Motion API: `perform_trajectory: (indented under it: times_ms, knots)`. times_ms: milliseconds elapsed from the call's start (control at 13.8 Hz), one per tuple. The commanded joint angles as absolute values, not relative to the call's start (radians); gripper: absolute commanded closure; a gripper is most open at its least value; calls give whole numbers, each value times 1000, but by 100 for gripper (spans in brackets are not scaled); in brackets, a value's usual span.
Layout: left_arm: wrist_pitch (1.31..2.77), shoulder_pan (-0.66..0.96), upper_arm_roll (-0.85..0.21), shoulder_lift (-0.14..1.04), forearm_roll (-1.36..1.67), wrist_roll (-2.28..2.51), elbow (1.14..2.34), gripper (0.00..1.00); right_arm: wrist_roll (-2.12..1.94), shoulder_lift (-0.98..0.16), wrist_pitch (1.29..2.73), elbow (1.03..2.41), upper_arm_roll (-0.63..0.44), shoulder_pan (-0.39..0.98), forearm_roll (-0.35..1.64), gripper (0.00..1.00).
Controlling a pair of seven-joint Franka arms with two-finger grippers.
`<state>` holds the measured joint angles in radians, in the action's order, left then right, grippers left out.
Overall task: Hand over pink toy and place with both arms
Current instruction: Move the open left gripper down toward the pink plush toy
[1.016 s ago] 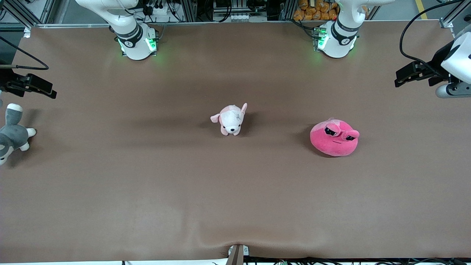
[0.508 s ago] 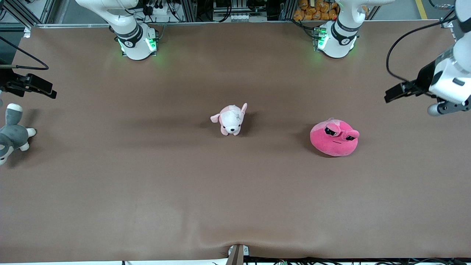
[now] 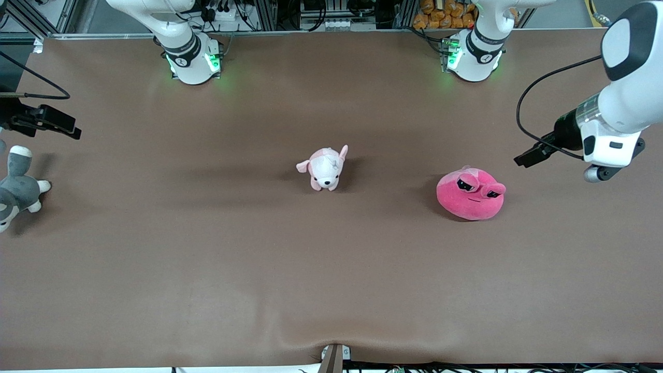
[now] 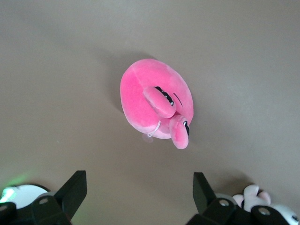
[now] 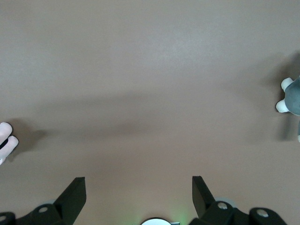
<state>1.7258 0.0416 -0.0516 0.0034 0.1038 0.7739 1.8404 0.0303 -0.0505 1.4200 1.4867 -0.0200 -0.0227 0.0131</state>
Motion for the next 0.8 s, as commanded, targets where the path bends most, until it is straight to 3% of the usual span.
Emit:
perform_trajectory:
  times_ms: [0, 218, 581, 726]
  knots:
    - [1759, 44, -57, 1, 121, 885, 1876, 0, 37, -72, 1411, 1470, -6, -29, 25, 0]
    - [1753, 46, -55, 38, 121, 919, 1858, 0, 40, -74, 1420, 1470, -6, -34, 26, 0]
    - [1640, 32, -48, 144, 107, 920, 1683, 0, 41, -80, 1424, 1468, -6, -34, 25, 0]
    - [1629, 32, -48, 158, 107, 936, 1674, 0, 41, -87, 1428, 1468, -6, -31, 28, 0]
